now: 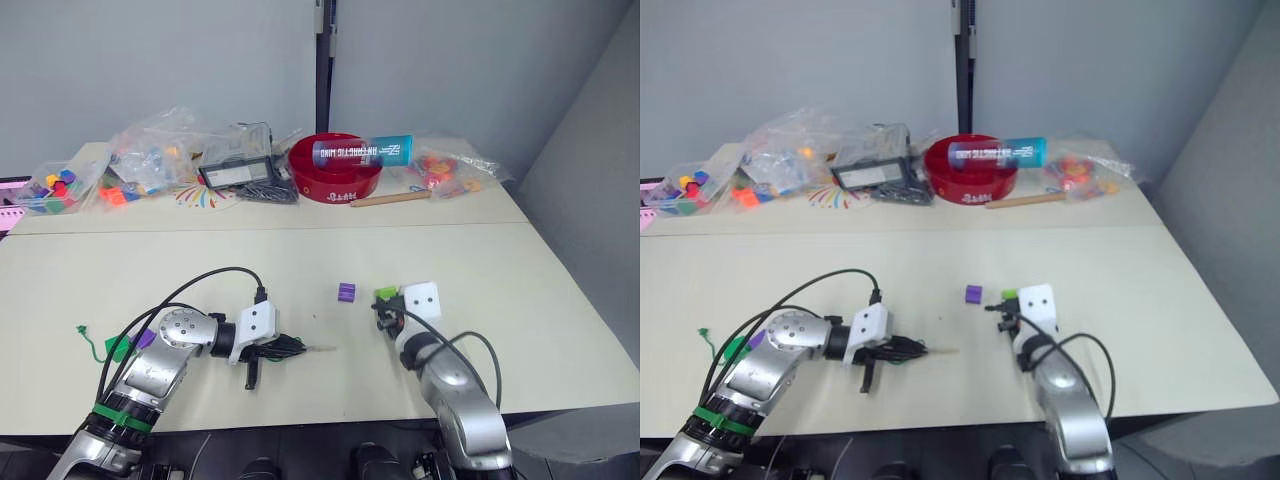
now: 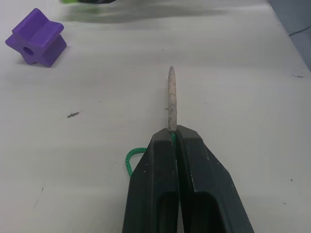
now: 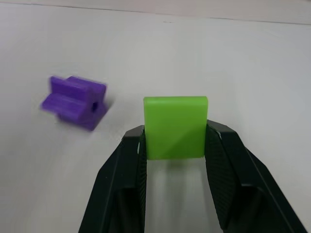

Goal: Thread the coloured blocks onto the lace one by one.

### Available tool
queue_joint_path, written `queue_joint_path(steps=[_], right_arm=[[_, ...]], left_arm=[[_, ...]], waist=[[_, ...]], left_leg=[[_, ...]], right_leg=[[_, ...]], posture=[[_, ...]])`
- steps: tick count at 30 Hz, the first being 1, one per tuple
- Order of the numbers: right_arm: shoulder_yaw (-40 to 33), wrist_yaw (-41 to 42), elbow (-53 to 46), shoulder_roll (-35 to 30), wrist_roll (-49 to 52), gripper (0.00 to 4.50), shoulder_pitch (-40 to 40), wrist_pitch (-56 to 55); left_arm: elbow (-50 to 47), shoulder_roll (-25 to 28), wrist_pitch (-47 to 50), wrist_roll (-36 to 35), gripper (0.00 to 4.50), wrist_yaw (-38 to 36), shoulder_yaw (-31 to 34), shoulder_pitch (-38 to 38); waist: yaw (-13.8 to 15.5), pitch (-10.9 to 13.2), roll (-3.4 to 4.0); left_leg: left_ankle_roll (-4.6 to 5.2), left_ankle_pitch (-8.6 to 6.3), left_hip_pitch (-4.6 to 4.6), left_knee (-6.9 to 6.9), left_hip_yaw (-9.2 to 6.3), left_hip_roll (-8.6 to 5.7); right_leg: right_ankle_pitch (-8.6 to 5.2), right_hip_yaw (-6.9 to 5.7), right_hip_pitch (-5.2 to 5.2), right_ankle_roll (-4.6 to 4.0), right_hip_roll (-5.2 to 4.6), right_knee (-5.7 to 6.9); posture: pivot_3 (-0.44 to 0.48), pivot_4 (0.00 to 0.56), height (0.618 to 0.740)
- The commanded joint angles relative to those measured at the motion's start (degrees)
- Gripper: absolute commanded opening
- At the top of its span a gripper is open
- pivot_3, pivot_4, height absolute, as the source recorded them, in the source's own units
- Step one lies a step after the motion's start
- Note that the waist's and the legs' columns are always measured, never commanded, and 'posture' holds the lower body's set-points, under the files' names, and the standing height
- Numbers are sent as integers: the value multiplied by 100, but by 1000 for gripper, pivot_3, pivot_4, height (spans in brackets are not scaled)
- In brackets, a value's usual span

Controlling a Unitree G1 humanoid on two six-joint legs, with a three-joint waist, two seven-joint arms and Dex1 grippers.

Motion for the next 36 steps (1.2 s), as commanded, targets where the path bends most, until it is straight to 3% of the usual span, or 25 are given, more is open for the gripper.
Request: queue_joint_path(steps=[1, 15, 17, 21, 24, 26, 30, 32, 36], right_arm=[[678, 1, -1188, -66, 70, 1143, 455, 672], [851, -88, -733, 337, 405, 1143, 837, 1370], [812, -7, -809, 234, 426, 2177, 766, 1288], [539, 512, -1220, -336, 628, 3505, 528, 1079], [98, 1543, -1431, -1333, 1031, 4469, 248, 836], [-162, 2347, -1326, -2018, 1374, 4469, 32, 515], [-270, 4261, -186, -3197, 1774, 4469, -647, -562], [-59, 5144, 678, -3527, 1754, 4469, -1203, -1214], [469, 6186, 2374, -3547, 1378, 4469, -2243, -2349]], left_arm=[[-13, 74, -146, -104, 0, -78, 151, -50], [-12, 170, -75, -74, 0, -219, 151, -112], [-4, 170, -77, -78, 0, -214, 159, -112], [2, 153, -72, -94, 0, -194, 174, -117], [-26, 146, -52, -112, 0, -189, 179, -113], [-49, 146, -28, -125, 0, -191, 182, -115], [-214, 182, 93, -211, 0, -199, 225, -70], [-378, 227, 199, -250, 0, -200, 244, -4], [-739, 355, 494, -318, 0, -159, 259, 105]], waist=[[-33, 0, 0], [-42, -2, -5], [-43, -2, -5], [-36, -2, -5], [-27, -1, -5], [-20, 0, -7], [-50, 1, -9], [-60, 5, -16], [-52, 7, -16]], left_leg=[[0, 0, 0, 0, 0, 2], [-2, 1, 5, 4, 3, 3], [-2, 1, 6, 4, 3, 4], [-2, 1, 4, 5, 3, 2], [-2, 1, 0, 8, 5, 0], [-2, 1, 0, 9, 4, -2], [-1, 1, 5, 6, 3, 0], [-1, 1, 9, 8, 8, 0], [-1, 0, 10, 8, 8, 2]], right_leg=[[0, 0, 0, -1, 2, 0], [-3, 0, 6, 4, 2, -6], [-4, 0, 5, 7, 3, -5], [-4, 1, 5, 6, 2, -6], [-3, 2, 5, 5, 0, -9], [-2, 1, 8, 6, -2, -12], [-4, 0, 13, 9, 3, -12], [-4, 3, 16, 10, 2, -12], [0, 3, 15, 4, 4, -10]], posture=[[0, 150, 740], [0, 150, 740], [0, 150, 740], [0, 150, 740], [0, 150, 740], [0, 150, 740], [0, 150, 740], [0, 150, 740], [0, 150, 740]])
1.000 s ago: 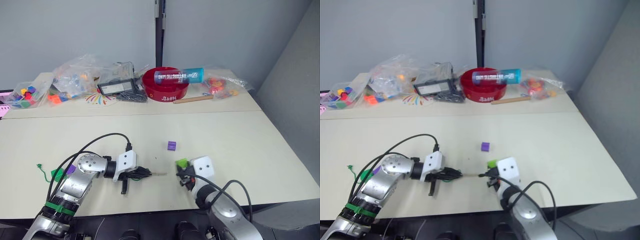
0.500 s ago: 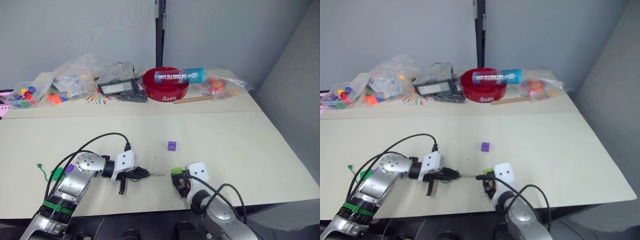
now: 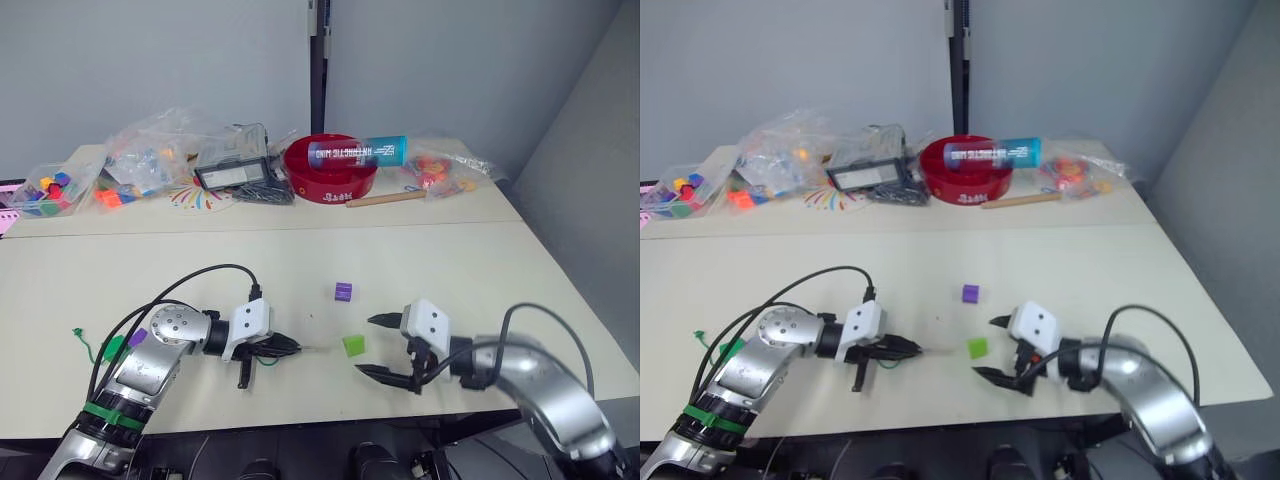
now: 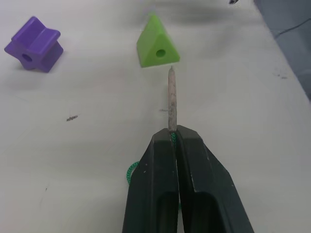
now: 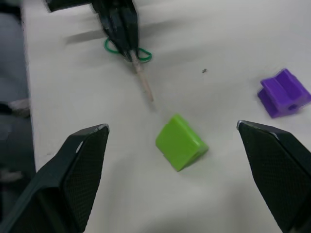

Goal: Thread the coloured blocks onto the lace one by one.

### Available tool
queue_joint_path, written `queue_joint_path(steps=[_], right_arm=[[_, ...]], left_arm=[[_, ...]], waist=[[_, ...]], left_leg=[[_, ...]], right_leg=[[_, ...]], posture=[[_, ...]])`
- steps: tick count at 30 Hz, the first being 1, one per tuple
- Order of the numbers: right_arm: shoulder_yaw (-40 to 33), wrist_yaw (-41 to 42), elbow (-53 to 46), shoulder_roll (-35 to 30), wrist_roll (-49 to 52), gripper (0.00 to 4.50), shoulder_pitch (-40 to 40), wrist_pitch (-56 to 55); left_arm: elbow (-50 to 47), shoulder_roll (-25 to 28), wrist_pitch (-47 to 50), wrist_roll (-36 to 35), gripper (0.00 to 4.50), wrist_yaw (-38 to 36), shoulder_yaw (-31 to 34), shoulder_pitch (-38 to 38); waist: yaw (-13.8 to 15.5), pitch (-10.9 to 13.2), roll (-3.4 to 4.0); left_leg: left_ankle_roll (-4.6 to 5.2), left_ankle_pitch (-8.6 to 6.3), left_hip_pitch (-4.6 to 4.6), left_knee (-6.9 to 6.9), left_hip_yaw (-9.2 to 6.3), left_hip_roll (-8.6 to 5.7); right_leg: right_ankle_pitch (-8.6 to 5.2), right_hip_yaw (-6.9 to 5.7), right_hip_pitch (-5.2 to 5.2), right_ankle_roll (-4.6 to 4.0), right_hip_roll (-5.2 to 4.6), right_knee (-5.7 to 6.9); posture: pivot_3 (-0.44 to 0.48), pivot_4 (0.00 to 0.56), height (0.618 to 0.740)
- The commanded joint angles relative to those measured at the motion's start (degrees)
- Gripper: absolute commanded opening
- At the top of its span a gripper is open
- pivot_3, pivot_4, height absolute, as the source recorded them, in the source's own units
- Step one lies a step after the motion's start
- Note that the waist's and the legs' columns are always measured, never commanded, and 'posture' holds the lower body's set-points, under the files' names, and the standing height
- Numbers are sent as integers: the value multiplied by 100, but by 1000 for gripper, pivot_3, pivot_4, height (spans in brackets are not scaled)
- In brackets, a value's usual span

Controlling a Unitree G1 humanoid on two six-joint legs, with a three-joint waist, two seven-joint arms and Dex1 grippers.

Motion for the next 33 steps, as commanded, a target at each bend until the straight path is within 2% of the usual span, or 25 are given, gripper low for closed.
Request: queue_joint_path(steps=[1, 4, 7, 9, 12, 14, 21, 27, 33], right_arm=[[354, 782, 1129, 79, -282, 4469, -557, -1005], [541, 1154, 1916, 281, -413, 4469, -937, -1512], [619, 1325, 2371, 460, -492, 3674, -1052, -1822], [648, 1389, 2566, 545, -553, 2971, -1030, -1989], [682, 1417, 2737, 648, -610, 1854, -975, -2138], [689, 1387, 2825, 691, -652, 1389, -952, -2192], [674, 1064, 2725, 753, -815, 1384, -897, -1919], [777, 858, 2276, 740, -942, 1384, -694, -1661], [790, 765, 2228, 730, -1024, 1384, -648, -1657]], left_arm=[[-513, 147, 309, -144, 0, 73, 120, 57], [-1047, 313, 998, -136, 0, 319, 119, 88], [-1557, 444, 1703, -165, 0, 559, 104, 30], [-1846, 487, 2124, -227, 0, 676, 93, -47], [-2145, 542, 2452, -292, 0, 736, 61, -80], [-2216, 570, 2521, -333, 0, 742, 40, -71], [-2197, 681, 2499, -232, 0, 738, -170, -151], [-1905, 507, 2236, -33, 0, 855, -406, -271], [-1957, 453, 2221, 1, 0, 957, -482, -273]], waist=[[9, 1, 0], [40, 2, -2], [66, 2, -1], [80, 3, -1], [83, 3, -1], [73, 3, -1], [47, 2, -1], [6, 2, 0], [1, 2, 0]], left_leg=[[0, 0, -3, 0, -1, -1], [1, -1, -7, 0, -2, -2], [2, -1, -9, 1, -2, -4], [3, -2, -9, 1, -2, -4], [2, -1, -6, 2, -2, -4], [2, -1, -2, 1, -2, -3], [2, -1, 1, 1, -2, -2], [2, -1, 5, 2, -2, -1], [2, -1, 6, 2, -2, -1]], right_leg=[[0, 0, -2, 0, -1, 0], [0, -1, -2, 1, -4, -1], [-1, -2, -3, 2, -8, -2], [-1, -1, -3, 3, -10, -1], [-1, -1, -3, 2, -9, 3], [-1, -1, -2, 2, -7, 5], [1, -1, 0, 0, -5, 7], [4, 0, 2, -5, -1, 11], [4, 1, 2, -5, -1, 12]], posture=[[0, 150, 740], [0, 150, 740], [0, 150, 740], [0, 150, 740], [0, 150, 740], [0, 150, 740], [0, 150, 740], [0, 150, 740], [0, 150, 740]])
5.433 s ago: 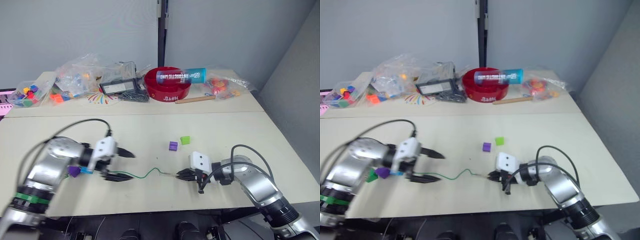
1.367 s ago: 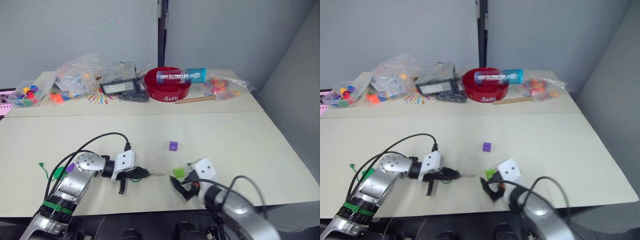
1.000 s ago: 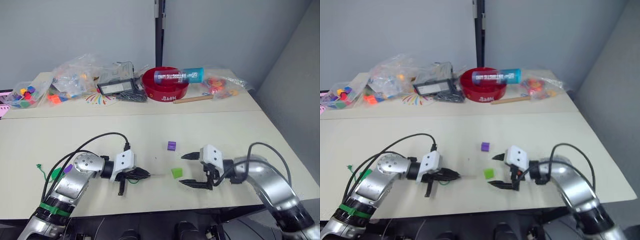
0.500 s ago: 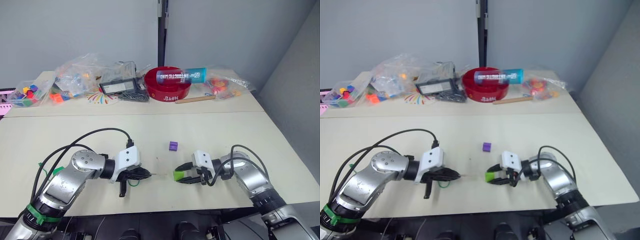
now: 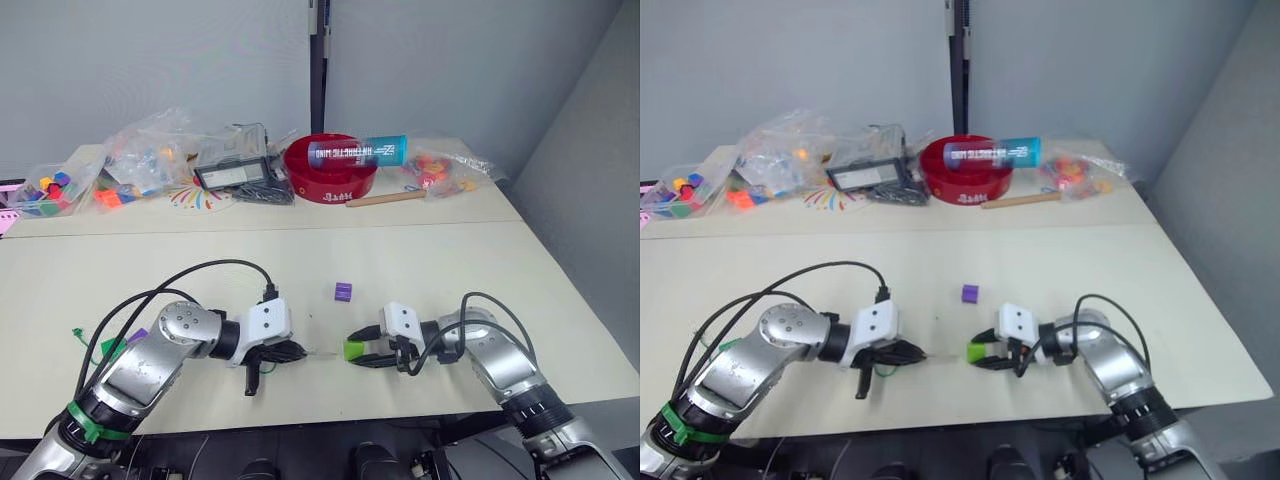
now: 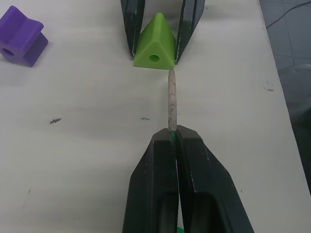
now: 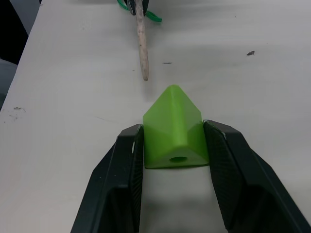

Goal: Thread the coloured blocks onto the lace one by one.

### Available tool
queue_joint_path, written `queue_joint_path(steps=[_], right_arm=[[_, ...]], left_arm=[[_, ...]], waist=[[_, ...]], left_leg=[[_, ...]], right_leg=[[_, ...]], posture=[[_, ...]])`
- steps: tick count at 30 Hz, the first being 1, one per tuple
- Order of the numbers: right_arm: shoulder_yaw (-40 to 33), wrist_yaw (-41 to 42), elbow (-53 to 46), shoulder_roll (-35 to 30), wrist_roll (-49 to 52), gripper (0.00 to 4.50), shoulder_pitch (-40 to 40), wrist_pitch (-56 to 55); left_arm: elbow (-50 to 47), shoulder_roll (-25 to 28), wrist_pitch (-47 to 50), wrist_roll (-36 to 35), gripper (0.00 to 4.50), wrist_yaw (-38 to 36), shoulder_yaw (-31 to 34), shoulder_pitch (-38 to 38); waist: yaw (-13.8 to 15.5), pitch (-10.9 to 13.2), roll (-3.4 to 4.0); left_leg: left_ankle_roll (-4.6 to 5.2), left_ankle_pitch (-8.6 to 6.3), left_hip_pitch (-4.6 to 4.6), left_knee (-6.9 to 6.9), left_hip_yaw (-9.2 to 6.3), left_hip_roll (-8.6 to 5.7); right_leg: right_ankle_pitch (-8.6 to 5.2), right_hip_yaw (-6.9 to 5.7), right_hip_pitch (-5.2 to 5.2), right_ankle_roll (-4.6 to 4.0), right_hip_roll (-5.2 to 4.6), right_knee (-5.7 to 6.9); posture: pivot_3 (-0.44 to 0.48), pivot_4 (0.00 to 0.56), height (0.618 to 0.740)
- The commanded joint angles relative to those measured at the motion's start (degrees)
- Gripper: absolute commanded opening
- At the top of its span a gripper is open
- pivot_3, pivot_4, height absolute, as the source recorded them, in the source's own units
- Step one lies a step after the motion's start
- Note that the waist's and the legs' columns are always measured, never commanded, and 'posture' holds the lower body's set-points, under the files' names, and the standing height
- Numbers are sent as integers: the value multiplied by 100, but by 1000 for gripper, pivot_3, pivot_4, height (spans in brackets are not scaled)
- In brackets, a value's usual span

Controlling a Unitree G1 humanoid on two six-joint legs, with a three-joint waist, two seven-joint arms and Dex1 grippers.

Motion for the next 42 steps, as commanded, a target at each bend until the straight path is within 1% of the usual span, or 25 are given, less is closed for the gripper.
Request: queue_joint_path(steps=[1, 10, 22, 28, 35, 42], right_arm=[[92, -67, -16, 9, -158, 1384, 70, 54], [114, -49, -94, 7, -198, 1384, 73, -11], [140, -110, -247, 10, -273, 1384, 86, 104], [180, -104, -403, -2, -370, 1384, 80, 243], [219, -202, -509, 21, -510, 1384, -38, 607], [302, -222, -737, 105, -510, 1384, -24, 860]], left_arm=[[-144, -48, -46, 23, 0, 85, 0, -93], [-142, -181, 1, 76, 0, 260, -119, -221], [225, -513, -420, 277, 0, 323, -377, -213], [532, -918, -407, 426, 0, 333, -601, -659], [379, -1224, -201, 201, 0, 200, -646, -769], [823, -1718, -206, 230, 0, 191, -888, -829]], waist=[[0, 0, 0], [0, 0, 0], [2, 0, 0], [16, 0, 0], [13, -1, -1], [16, -1, 0]], left_leg=[[0, 0, 0, 0, 0, 0], [0, 0, 1, 0, 0, 0], [0, 0, 1, 0, 0, 0], [0, 0, 0, 6, -1, -3], [0, 0, -1, 6, -2, -2], [0, 0, 0, 7, -2, -3]], right_leg=[[0, 0, 0, 0, 0, 0], [0, 0, 0, 0, 0, 1], [0, 0, 0, -1, 0, 2], [1, 0, 4, 1, 0, 1], [1, 0, 2, 1, 0, 2], [1, 0, 3, 2, 0, 2]], posture=[[0, 150, 740], [0, 150, 740], [0, 150, 740], [0, 150, 740], [0, 150, 740], [0, 150, 740]])
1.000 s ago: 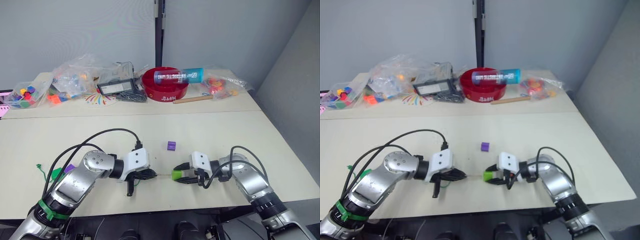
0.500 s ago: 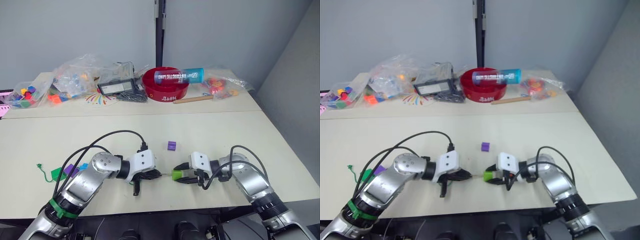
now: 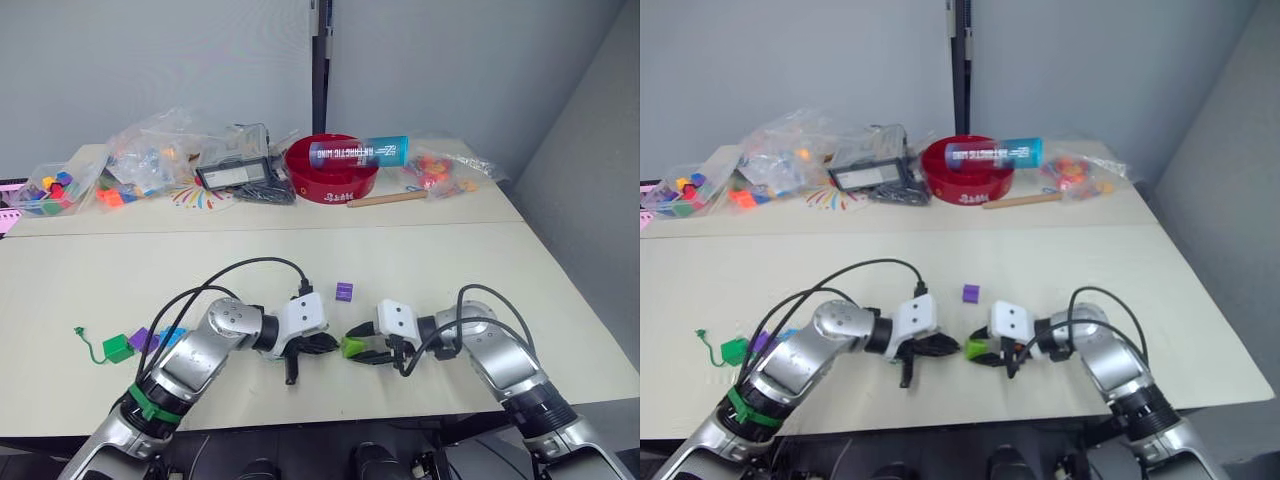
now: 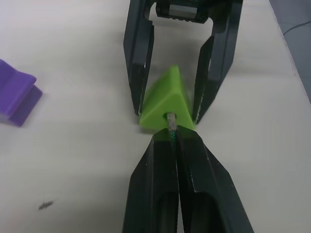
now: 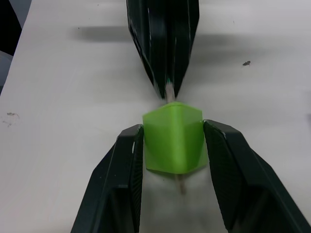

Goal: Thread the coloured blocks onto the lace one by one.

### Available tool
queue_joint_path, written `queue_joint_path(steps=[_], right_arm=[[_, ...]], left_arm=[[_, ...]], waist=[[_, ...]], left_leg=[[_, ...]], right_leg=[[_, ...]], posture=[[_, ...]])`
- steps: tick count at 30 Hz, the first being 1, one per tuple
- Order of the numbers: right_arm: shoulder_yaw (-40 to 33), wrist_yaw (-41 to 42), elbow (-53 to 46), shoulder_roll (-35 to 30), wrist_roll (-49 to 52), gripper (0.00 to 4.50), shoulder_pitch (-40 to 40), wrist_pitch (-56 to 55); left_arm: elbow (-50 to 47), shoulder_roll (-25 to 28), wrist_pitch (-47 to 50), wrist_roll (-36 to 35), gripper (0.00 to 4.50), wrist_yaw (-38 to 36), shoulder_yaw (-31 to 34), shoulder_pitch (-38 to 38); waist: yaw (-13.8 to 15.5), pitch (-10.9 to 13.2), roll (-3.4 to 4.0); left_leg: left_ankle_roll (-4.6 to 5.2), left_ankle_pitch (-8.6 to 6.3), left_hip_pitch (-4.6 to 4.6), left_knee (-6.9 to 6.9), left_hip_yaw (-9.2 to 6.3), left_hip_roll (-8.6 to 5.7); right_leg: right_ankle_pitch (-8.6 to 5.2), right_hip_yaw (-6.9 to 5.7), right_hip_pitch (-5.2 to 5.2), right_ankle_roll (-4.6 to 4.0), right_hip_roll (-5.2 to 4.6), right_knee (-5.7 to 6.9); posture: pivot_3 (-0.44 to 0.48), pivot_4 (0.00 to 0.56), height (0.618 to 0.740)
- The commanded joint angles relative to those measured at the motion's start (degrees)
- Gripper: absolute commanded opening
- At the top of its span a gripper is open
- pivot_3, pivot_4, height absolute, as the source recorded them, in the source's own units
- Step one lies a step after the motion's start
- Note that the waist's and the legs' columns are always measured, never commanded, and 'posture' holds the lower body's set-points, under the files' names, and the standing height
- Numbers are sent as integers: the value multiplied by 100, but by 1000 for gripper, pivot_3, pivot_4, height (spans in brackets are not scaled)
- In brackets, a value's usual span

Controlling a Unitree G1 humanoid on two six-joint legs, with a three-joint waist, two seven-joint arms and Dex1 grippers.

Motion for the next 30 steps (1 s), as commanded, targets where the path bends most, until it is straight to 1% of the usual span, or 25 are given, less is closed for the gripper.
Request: queue_joint_path(steps=[1, 5, 7, 8, 11, 13, 17, 21, 24, 27, 30], right_arm=[[245, -131, -56, 117, -131, 1384, 30, 187], [255, -137, -72, 121, -159, 1384, 58, 228], [265, -130, -72, 100, -183, 1384, 94, 246], [273, -125, -74, 85, -195, 1384, 113, 250], [306, -126, -35, 38, -245, 1384, 159, 263], [337, -122, 2, 10, -276, 1384, 171, 258], [355, -130, -1, -20, -261, 1384, 193, 269], [355, -110, -29, -51, -245, 1384, 212, 271], [342, -89, -39, -74, -230, 1384, 202, 288], [338, -87, -64, -84, -219, 1384, 203, 317], [334, -74, -118, -114, -208, 1384, 235, 335]], left_arm=[[-64, -308, -178, -187, 0, -153, -224, -106], [158, -327, -293, -172, 0, -207, -165, -38], [135, -236, -354, -228, 660, -267, -3, -25], [96, -176, -384, -290, 890, -341, 78, -9], [-67, 99, -447, -420, 1950, -512, 349, 59], [-180, 292, -479, -532, 2531, -593, 553, 136], [-256, 678, -513, -689, 2531, -716, 854, 346], [39, 994, -931, -509, 2531, -758, 943, 650], [215, 963, -1069, -490, 2531, -709, 920, 798], [542, 800, -1400, -289, 2531, -570, 814, 805], [691, 668, -1584, -229, 1704, -611, 719, 817]], waist=[[7, 0, 1], [55, -2, 0], [60, -3, 1], [58, -3, 1], [37, -3, 1], [27, -3, 1], [-1, -4, 2], [9, -3, 2], [20, -3, 2], [32, -4, 2], [35, -4, 2]], left_leg=[[0, 0, 0, 0, -1, 0], [0, 0, -1, 4, -1, -3], [0, 0, 0, 4, -1, -3], [0, 0, 1, 4, -1, -2], [0, 0, 2, 3, 0, -1], [0, 0, 2, 3, -1, -1], [0, 0, 5, 0, -1, 0], [0, 0, 4, 0, -1, 0], [0, 0, 4, 0, -1, 0], [0, 0, 3, 1, -1, 0], [0, 0, 3, 0, -1, 0]], right_leg=[[0, -1, 0, 0, 0, 1], [1, 0, 5, 3, -4, -3], [2, -1, 7, 3, -3, -4], [2, 0, 7, 3, -3, -4], [2, 0, 6, 3, -2, -3], [2, 0, 5, 3, -2, -2], [2, 0, 5, 3, -1, -1], [1, -1, 5, 3, -2, -3], [1, -2, 6, 3, -3, -4], [1, -3, 6, 3, -2, -4], [1, -3, 5, 3, -2, -4]], posture=[[0, 150, 740], [0, 150, 740], [0, 150, 740], [0, 150, 740], [0, 150, 740], [0, 150, 740], [0, 150, 740], [0, 150, 740], [0, 150, 740], [0, 150, 740], [0, 150, 740]])
